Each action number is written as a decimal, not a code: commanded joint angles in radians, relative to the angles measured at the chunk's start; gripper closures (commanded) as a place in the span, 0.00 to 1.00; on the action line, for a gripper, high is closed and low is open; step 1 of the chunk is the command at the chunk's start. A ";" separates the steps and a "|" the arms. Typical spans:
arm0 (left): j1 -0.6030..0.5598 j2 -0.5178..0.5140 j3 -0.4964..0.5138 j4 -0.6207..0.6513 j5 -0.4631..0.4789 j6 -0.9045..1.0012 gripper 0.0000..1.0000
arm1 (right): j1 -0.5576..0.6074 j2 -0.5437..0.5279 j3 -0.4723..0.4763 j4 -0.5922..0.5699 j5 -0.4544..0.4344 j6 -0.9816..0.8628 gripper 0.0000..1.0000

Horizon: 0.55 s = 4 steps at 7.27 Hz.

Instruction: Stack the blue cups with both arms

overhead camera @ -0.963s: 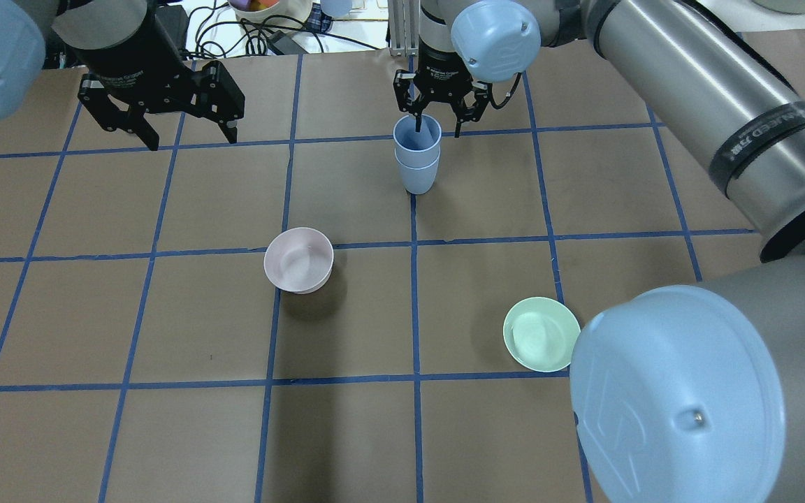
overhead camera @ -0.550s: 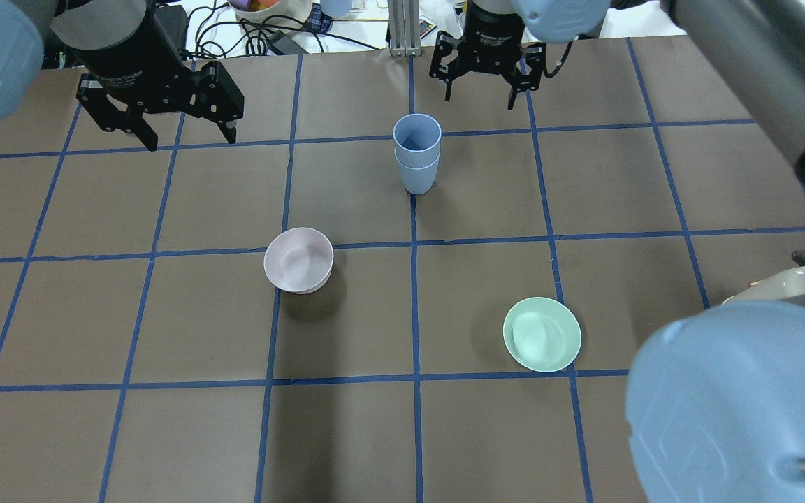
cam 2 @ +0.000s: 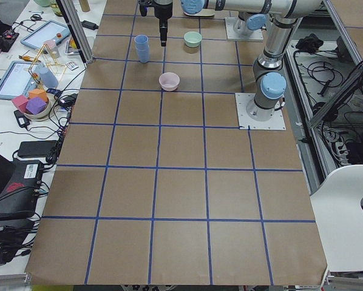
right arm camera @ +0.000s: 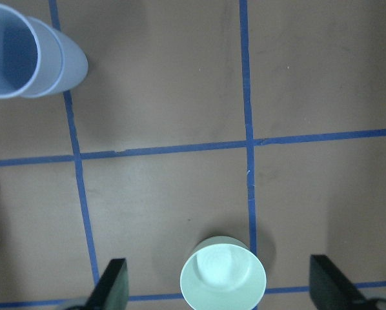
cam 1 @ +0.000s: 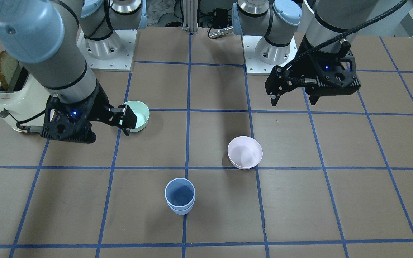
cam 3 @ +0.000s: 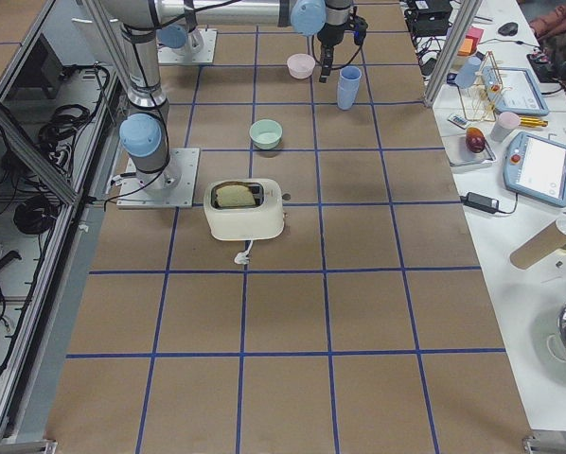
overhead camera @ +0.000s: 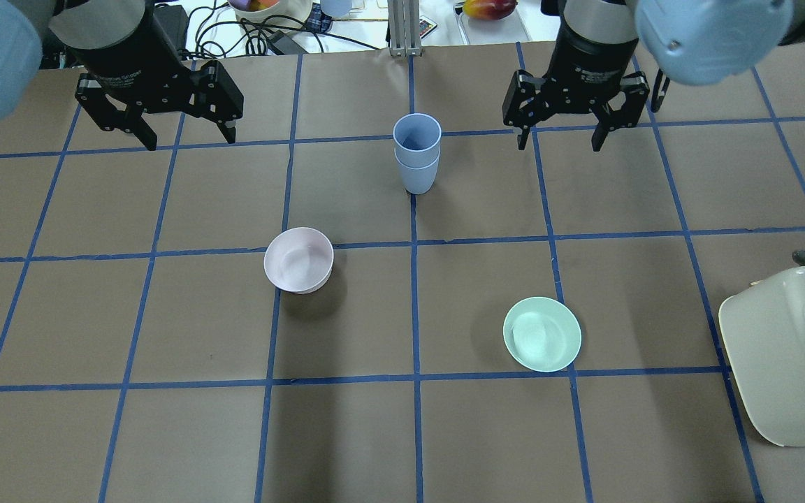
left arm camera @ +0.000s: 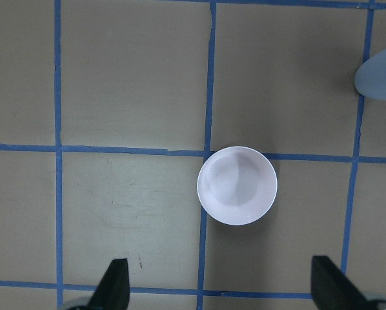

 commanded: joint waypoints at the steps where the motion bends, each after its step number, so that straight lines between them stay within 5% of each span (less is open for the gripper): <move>1: -0.001 0.001 0.000 0.000 0.002 0.000 0.00 | -0.031 -0.067 0.063 0.009 0.004 -0.045 0.00; 4: -0.001 0.002 0.000 0.000 0.002 -0.001 0.00 | -0.059 -0.073 0.060 0.011 -0.011 -0.061 0.00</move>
